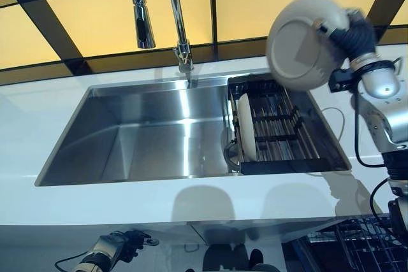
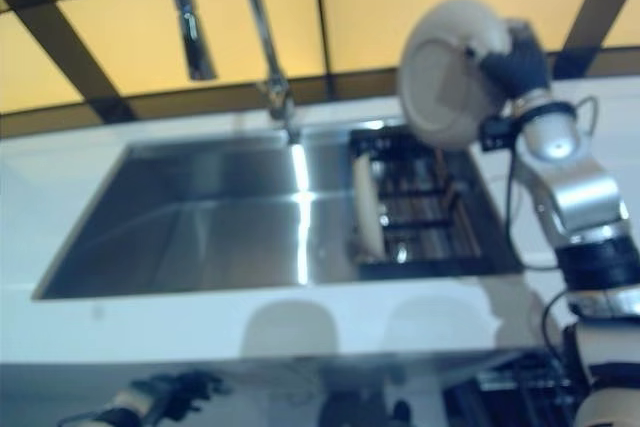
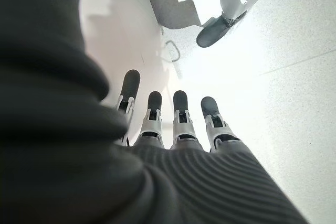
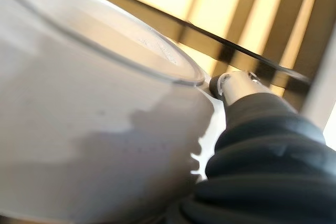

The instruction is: Take plates into dishwasher

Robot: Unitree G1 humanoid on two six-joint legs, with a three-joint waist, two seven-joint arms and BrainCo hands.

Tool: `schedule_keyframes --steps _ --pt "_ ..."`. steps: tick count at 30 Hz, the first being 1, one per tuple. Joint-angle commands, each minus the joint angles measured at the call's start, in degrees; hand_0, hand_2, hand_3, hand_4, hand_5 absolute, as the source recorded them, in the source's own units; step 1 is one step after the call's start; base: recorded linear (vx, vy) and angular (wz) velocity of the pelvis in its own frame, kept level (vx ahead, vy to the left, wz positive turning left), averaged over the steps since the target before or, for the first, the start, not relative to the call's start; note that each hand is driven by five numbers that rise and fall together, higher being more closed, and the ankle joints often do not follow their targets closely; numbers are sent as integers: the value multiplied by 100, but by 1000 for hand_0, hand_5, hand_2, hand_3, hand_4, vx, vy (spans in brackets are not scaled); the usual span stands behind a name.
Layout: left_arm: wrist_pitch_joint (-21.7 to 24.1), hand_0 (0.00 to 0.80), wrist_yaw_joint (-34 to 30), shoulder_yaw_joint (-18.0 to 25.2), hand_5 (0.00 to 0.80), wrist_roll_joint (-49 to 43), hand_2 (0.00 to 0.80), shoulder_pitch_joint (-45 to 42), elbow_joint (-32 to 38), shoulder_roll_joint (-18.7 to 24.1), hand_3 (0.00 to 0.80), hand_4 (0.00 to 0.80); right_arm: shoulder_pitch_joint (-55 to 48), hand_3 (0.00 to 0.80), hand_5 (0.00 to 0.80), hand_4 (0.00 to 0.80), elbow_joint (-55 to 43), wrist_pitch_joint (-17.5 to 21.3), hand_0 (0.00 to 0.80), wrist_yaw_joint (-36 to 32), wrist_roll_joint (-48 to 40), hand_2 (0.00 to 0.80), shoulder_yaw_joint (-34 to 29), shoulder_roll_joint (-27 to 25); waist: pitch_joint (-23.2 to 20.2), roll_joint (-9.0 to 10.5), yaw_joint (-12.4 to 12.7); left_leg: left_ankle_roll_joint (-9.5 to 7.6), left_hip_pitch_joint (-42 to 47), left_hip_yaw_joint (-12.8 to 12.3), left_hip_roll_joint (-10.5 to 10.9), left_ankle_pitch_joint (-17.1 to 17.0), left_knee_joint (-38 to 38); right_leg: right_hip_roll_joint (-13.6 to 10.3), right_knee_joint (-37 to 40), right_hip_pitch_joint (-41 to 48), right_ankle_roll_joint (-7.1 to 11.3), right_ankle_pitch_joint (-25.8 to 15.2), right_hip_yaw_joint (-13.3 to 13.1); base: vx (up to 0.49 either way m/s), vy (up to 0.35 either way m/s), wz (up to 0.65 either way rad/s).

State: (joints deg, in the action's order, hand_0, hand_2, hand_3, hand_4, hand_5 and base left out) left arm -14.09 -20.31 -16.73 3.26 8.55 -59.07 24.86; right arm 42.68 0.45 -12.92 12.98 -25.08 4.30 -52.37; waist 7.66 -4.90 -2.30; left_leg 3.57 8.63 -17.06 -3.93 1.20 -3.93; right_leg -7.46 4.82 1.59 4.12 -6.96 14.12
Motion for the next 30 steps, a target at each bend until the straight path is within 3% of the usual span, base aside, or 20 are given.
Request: schedule_keyframes --steps 1,4,7,11,15,17,19,24,29,30 --pt "520 0 71 131 0 -28 0 292 64 780 0 0 -94 800 800 800 -466 680 800 389 380 800 -399 -110 -234 529 -58 -354 -221 98 226 76 488 -621 -825 27 521 248 -537 -164 146 -4" --pt "631 0 218 126 0 -159 0 189 110 691 0 0 -385 800 800 800 -677 775 800 555 589 800 -692 -188 -119 569 -79 -444 -270 211 339 100 485 -773 -1122 -247 568 -91 -701 -215 185 -13" --pt "666 0 428 107 0 -308 0 81 174 564 0 0 -718 800 800 800 -809 867 800 719 863 800 -1002 -231 -2 620 -165 -481 -261 162 436 128 412 -846 -1155 -514 634 -439 -760 -198 150 -14" --pt "655 0 758 78 0 -550 0 -101 217 372 0 0 -1070 800 800 800 -911 849 800 936 1038 800 -1298 -214 138 712 -355 -468 -123 -209 510 163 145 -819 -1168 -1066 796 -951 -554 -174 108 -17" --pt "635 0 1007 103 0 -653 0 -241 92 267 0 0 -1557 800 800 800 -951 845 800 1057 877 800 -1638 -254 176 710 -531 -470 -46 -597 449 104 -76 -815 -1300 -1288 847 -1065 -412 -131 46 -49" --pt "661 0 1036 122 0 -684 0 -286 41 252 0 0 -1932 800 800 800 -960 963 800 1065 813 800 -1855 -232 154 695 -588 -478 -84 -805 389 62 -92 -863 -1464 -1257 827 -1014 -361 -76 -4 -51" --pt "735 0 1081 98 0 -649 0 -312 -8 247 0 0 -2244 800 800 800 -924 1161 800 1080 807 800 -1998 -167 132 626 -621 -497 -89 -850 335 152 -96 -897 -1687 -1116 860 -784 -380 -40 -4 -55" --pt "923 0 1181 -65 0 -412 0 -135 -142 220 0 0 -2665 800 800 800 -786 1484 800 970 818 800 -2070 106 91 507 -687 -544 -326 -1193 190 29 -82 -927 -1986 -716 649 -254 -418 -113 -74 -64" --pt "1083 0 1190 -109 0 -274 0 67 -179 265 0 0 -2869 800 800 800 -695 1647 800 921 774 800 -2059 285 -19 522 -695 -505 -547 -1413 56 -107 -68 -841 -1729 -208 632 106 -519 -74 -239 -70" --pt "1085 0 1212 -99 0 -236 0 113 -177 279 0 0 -2931 800 800 800 -673 1705 800 871 752 800 -2087 354 -61 539 -672 -456 -615 -1537 -11 -166 -58 -747 -1438 -10 617 293 -403 -65 -351 4"
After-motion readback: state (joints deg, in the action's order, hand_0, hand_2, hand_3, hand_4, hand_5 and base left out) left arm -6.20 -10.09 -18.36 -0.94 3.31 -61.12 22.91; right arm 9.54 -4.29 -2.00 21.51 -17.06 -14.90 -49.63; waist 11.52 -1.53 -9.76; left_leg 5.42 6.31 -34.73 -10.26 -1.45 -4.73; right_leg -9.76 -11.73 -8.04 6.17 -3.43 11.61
